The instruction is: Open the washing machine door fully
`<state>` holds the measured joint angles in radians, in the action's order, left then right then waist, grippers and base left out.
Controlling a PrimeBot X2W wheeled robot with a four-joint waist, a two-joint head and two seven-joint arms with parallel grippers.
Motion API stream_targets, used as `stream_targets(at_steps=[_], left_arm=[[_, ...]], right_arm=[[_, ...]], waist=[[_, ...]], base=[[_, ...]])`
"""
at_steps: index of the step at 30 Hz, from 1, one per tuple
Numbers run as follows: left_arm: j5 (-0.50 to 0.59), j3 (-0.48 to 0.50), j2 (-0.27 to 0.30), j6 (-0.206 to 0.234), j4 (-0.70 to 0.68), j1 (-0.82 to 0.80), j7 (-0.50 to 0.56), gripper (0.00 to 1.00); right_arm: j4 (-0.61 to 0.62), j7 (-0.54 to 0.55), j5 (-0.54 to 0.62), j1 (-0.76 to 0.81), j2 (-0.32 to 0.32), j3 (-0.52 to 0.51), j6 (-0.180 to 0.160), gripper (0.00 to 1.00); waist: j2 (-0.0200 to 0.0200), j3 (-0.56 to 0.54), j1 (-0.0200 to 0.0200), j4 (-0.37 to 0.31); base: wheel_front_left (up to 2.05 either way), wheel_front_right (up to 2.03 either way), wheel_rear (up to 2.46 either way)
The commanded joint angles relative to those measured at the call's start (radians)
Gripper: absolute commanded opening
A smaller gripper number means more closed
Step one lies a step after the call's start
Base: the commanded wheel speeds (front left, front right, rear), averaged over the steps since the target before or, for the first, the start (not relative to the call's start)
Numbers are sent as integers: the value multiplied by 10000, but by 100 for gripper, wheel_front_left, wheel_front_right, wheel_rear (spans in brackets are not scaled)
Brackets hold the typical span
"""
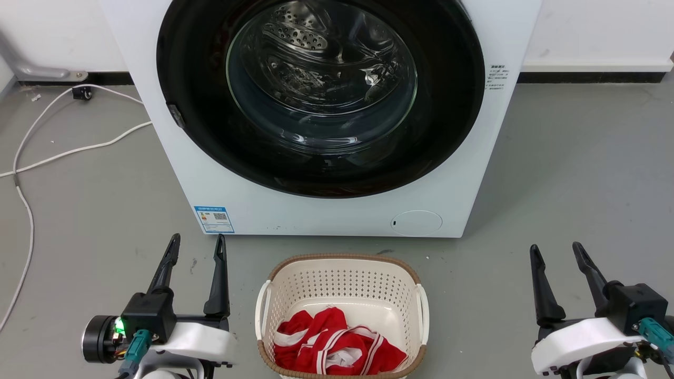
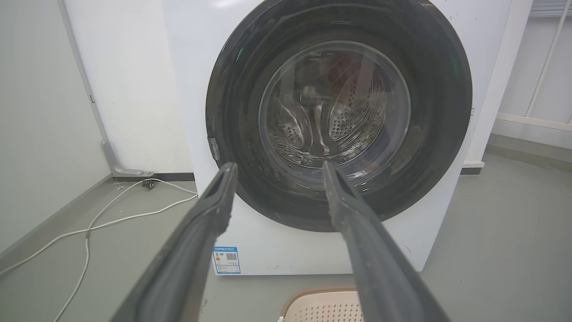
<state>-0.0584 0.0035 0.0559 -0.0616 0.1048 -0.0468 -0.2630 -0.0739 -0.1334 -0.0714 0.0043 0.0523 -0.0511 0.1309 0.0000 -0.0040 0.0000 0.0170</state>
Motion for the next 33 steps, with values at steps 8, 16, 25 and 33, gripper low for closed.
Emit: stream_targets(at_steps=[8,16,25,33], left_arm=[[-34,40,-29,-42,-7,90,-26,100],[-24,64,-42,-43,-6,78,-25,100],[-47,144,-52,-47,-25,7,-25,100],[-58,267,-52,-21,-203,-264,-25,100]], right_arm=[[-52,-32,-356,-22,-37,53,-3,0],[-248,-445,-3727,-183,-37,81,-3,0],[-479,-483,-12354,-928,-27,240,-2,0],[-1116,315,-15338,-2758,242,-581,-2,0]], waist=[[0,17,0,-10],[0,32,0,-13],[0,88,0,-78],[0,526,0,-192]], base=[[0,0,0],[0,0,0],[0,0,0],[0,0,0]])
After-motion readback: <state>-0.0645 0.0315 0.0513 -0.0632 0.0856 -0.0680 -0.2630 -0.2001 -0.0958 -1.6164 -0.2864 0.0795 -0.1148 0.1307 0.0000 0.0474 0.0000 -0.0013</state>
